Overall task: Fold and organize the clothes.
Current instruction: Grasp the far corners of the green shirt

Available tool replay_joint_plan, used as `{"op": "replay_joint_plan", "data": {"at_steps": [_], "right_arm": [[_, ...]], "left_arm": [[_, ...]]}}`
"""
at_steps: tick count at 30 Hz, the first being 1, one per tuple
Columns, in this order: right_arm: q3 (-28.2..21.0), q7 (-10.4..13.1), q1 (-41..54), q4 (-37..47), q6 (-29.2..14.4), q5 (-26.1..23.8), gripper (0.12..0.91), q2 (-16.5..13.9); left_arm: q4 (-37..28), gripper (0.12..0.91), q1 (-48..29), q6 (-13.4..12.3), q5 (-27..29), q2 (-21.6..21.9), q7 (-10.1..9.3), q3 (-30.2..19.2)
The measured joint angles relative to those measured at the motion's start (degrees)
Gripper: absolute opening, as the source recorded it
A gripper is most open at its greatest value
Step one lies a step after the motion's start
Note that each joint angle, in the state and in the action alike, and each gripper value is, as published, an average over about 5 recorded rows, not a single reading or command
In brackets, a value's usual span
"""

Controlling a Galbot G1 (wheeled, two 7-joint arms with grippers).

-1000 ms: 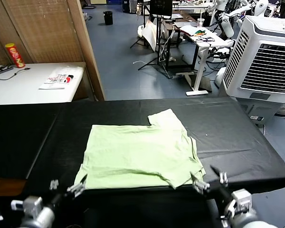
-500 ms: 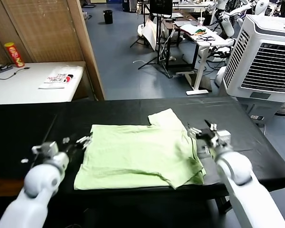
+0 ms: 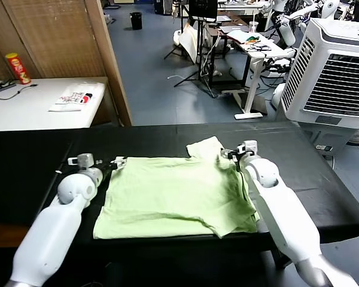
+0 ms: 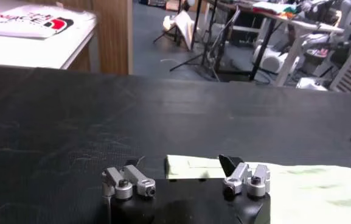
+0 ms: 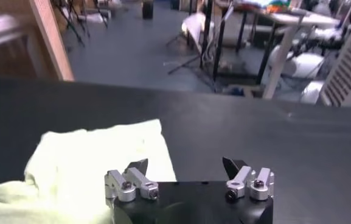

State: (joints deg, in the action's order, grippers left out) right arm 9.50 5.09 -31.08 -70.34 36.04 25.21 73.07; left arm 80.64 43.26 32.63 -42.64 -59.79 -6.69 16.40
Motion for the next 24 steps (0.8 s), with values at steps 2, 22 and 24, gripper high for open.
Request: {"op": "replay_joint_plan", "data": {"at_steps": [2, 22, 24], "right_arm": [[0.0, -0.15, 0.15, 0.62, -0.12, -0.08, 0.798, 0.3], [0.58, -2.13, -2.04, -0.34, -5.82, -1.84, 0.133, 0.13], [0.49, -2.56, -2.59, -1.26, -7.9, -1.84, 0.127, -0.44]], "left_arm": [[-0.92, 0.798, -0.47, -0.41, 0.31, -0.19, 0.17, -0.14], [-0.84, 0.134, -0.52, -1.17, 0.3, -0.19, 2.61, -0.78], [-0.6, 0.131, -0.44, -1.46, 0.37, -0.22, 2.69, -0.6]]}}
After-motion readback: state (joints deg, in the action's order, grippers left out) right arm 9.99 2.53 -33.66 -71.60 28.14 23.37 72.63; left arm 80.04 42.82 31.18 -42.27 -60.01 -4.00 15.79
